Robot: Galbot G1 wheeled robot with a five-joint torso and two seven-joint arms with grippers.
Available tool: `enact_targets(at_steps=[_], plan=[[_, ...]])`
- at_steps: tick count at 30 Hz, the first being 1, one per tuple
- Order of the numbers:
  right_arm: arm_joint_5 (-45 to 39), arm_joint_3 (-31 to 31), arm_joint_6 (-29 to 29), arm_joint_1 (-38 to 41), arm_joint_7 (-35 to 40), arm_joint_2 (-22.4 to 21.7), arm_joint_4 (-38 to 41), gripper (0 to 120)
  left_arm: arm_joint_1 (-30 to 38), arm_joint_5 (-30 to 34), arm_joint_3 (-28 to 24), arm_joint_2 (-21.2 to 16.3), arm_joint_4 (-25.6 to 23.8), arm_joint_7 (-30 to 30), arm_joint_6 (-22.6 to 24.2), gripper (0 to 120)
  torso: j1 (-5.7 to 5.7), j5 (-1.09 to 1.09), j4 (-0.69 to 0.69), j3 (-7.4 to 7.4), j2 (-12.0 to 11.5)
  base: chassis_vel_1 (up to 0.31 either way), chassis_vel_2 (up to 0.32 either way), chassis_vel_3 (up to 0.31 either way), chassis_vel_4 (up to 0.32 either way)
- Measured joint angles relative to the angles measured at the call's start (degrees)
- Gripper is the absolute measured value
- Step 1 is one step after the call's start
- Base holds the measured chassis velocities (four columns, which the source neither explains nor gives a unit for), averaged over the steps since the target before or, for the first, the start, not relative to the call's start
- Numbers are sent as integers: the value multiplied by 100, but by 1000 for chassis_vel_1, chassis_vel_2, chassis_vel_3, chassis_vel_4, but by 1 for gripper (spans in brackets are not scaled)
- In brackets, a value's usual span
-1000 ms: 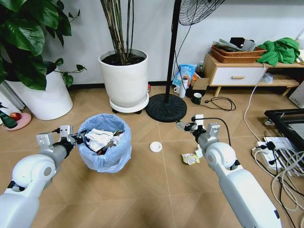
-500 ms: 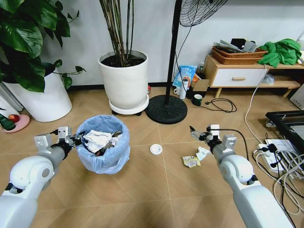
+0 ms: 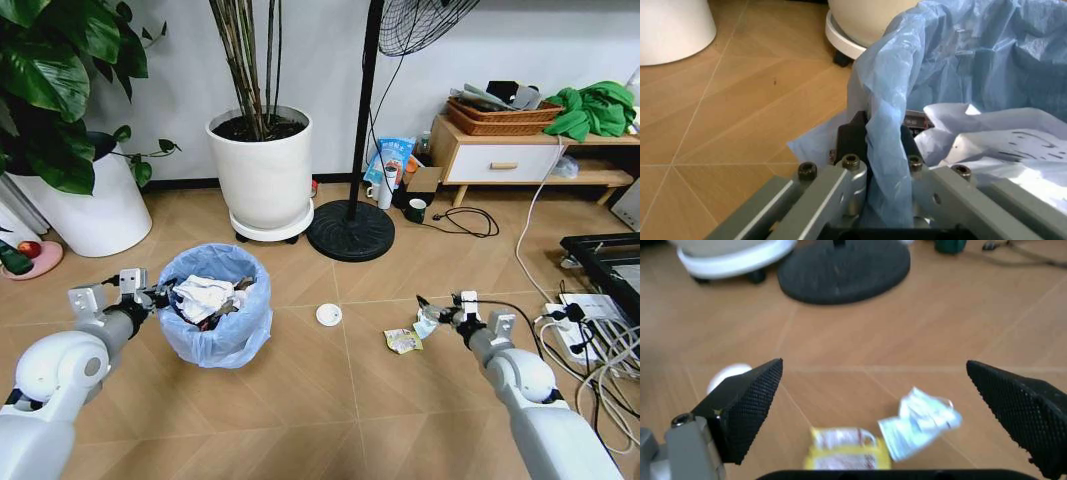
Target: Pick up the trash bin and place the garbage on the floor into it.
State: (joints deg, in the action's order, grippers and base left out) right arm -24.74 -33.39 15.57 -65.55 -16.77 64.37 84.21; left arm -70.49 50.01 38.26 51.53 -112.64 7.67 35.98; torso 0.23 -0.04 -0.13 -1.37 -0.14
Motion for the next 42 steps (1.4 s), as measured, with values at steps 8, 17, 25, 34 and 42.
enact_targets(at_steps=[8,17,25,34,42], plan=[[502,449,-360,466,-426,-97,-1116,100,28,-6,-57,-11,68,4,0,0,0,-2,0,0,0,0,0,0,0],[967,1035,-380,975,-429,289,-2074,100,55,-13,-123,-10,82,31,-1,0,1,-3,1,0,0,0,0,0,0],[1143,1283,-477,1395,-265,592,-2821,100,50,-55,-172,45,97,48,-1,0,1,-2,1,0,0,0,0,0,0],[1252,1357,-554,1878,-133,871,-3577,100,107,-87,-263,77,160,65,-8,0,1,-2,1,-1,0,0,0,0,0],[1289,1343,-553,2060,-82,953,-3949,83,149,-87,-294,77,195,77,-11,0,1,-1,0,0,0,0,0,0,0]])
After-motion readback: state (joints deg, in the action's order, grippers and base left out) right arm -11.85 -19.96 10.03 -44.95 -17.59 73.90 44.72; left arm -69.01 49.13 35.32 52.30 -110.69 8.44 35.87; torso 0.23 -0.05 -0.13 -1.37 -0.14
